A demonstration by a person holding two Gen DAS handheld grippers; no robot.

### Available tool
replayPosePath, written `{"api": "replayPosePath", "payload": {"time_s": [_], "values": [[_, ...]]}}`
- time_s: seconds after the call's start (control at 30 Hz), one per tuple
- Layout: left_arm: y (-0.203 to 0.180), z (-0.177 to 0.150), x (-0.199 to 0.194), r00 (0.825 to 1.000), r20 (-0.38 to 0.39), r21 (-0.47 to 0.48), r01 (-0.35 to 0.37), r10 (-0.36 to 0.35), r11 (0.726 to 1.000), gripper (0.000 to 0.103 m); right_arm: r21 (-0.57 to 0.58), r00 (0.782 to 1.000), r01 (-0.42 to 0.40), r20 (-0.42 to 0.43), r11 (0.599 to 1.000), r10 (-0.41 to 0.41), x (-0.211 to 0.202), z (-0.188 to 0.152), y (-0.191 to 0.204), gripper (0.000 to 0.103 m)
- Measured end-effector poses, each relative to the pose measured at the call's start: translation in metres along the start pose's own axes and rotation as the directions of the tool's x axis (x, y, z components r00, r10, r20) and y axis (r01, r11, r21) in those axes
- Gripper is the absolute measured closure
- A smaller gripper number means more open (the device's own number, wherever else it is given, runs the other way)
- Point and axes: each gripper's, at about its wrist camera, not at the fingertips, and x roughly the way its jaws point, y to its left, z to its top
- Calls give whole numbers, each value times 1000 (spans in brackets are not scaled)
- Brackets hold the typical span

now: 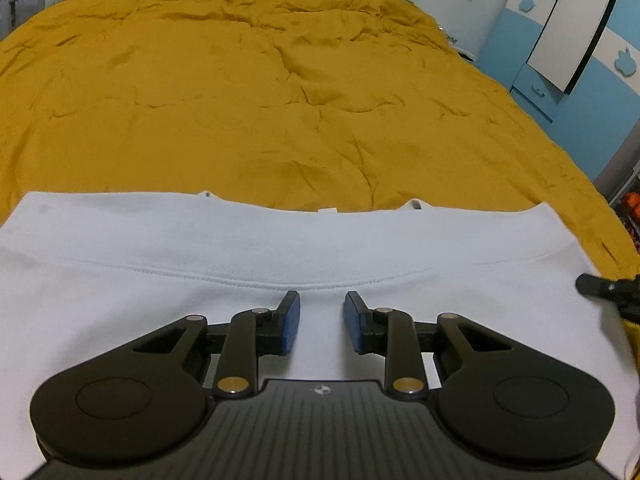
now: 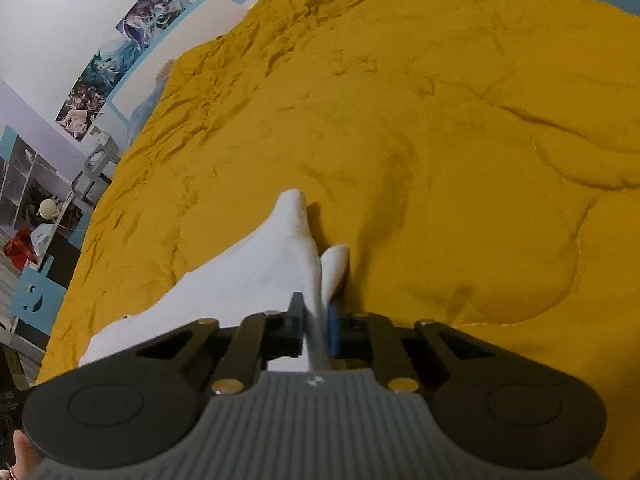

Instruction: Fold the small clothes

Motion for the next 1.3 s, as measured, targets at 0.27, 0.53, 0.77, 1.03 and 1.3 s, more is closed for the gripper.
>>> {"api": "replayPosePath", "payload": {"time_s": [0.27, 0.53, 0.77, 1.03, 1.3], "values": [[17, 5, -71, 997, 73, -11, -11, 11, 1000, 71, -51, 997, -28, 71, 998, 32, -34, 5, 63, 100], [82, 8, -174, 987, 115, -64, -101, 108, 993, 71, -69, 989, -115, 85, 991, 121, -45, -3, 166, 100], [138, -10, -223, 976, 122, -125, -163, 178, 979, 71, -145, 987, -150, 29, 978, 156, -14, -35, 278, 100], [180, -33, -211, 983, 82, -221, -143, 164, 965, 71, -253, 992, -129, -28, 959, 126, 44, -95, 377, 100], [195, -54, -190, 990, 39, -238, -124, 137, 963, 71, -337, 991, -112, -105, 935, 81, 101, -150, 431, 101]]}}
